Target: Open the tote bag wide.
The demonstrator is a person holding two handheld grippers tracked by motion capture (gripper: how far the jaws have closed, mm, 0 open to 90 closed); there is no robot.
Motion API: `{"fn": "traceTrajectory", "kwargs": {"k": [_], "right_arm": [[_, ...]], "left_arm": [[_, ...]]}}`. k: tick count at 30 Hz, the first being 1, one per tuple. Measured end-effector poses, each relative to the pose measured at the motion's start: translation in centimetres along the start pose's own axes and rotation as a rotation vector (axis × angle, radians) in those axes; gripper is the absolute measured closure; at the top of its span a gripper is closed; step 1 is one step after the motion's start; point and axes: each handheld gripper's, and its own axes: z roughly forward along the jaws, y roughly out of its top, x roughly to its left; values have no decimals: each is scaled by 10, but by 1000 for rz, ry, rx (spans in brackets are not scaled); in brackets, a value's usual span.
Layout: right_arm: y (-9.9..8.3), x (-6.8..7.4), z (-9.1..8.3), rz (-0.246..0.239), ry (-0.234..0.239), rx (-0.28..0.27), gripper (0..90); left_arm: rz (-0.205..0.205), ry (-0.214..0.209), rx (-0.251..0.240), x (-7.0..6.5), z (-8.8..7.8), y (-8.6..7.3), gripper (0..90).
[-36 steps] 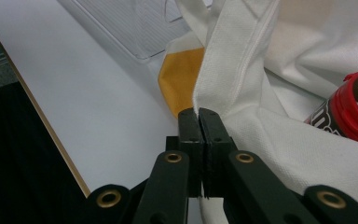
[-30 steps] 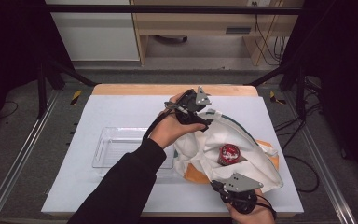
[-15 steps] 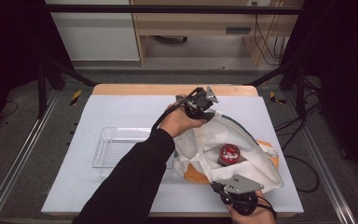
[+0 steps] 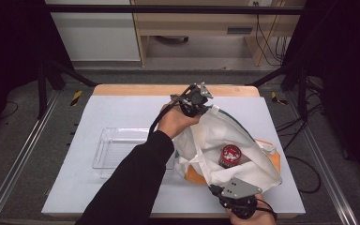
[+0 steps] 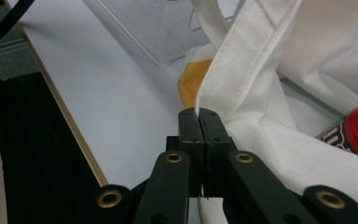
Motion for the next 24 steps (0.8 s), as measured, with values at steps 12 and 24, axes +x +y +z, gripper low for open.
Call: {"fn": "traceTrajectory", "kwargs": {"k": [12,24], "right_arm": [[-3,0,10,19,17,38,790],[29,1,31,74,-79,12,439]], "left_arm": [[-12,-8,-14,0,7,-10,878],[-23,-8,-23,-3,-1,-9,878]]}}
